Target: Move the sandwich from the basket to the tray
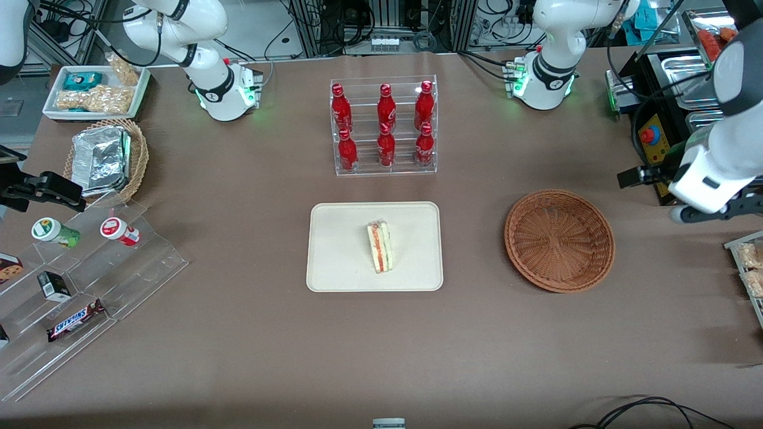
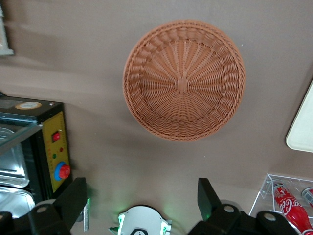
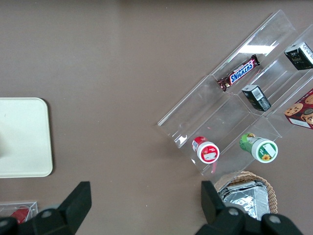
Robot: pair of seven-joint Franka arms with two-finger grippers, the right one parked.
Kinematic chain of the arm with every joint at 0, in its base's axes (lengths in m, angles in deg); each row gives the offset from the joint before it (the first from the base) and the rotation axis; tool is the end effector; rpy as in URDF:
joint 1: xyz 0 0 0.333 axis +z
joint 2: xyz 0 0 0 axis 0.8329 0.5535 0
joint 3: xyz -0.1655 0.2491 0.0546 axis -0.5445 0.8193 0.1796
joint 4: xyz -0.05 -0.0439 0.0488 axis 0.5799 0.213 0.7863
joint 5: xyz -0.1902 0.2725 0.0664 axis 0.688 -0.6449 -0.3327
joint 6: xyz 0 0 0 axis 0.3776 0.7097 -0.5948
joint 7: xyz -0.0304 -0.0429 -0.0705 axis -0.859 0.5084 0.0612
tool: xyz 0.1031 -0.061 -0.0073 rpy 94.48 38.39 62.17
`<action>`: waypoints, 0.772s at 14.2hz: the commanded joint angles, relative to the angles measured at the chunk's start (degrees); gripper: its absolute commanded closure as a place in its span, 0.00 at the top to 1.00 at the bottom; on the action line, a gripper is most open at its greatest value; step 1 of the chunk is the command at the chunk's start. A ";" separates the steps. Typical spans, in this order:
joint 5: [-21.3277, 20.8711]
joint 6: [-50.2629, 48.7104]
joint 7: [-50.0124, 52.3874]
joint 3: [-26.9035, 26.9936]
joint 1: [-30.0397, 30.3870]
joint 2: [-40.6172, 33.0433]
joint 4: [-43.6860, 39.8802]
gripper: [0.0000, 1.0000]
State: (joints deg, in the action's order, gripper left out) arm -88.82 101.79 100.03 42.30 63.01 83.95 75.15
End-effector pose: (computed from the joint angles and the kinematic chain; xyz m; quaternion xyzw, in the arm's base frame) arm 0.4969 -0.0227 0.5465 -0.9904 -0.0679 0.1105 0.0475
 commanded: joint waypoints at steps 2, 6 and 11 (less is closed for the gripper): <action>-0.50 -2.42 -7.43 -0.84 0.67 -2.44 -2.94 1.00; 1.78 -5.42 -7.00 -1.02 1.11 -3.94 -3.21 1.00; 2.49 -6.39 -7.00 -0.75 1.03 -3.86 -4.25 1.00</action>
State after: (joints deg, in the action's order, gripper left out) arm -86.97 96.60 94.10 42.10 63.04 80.50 72.04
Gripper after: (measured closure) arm 0.000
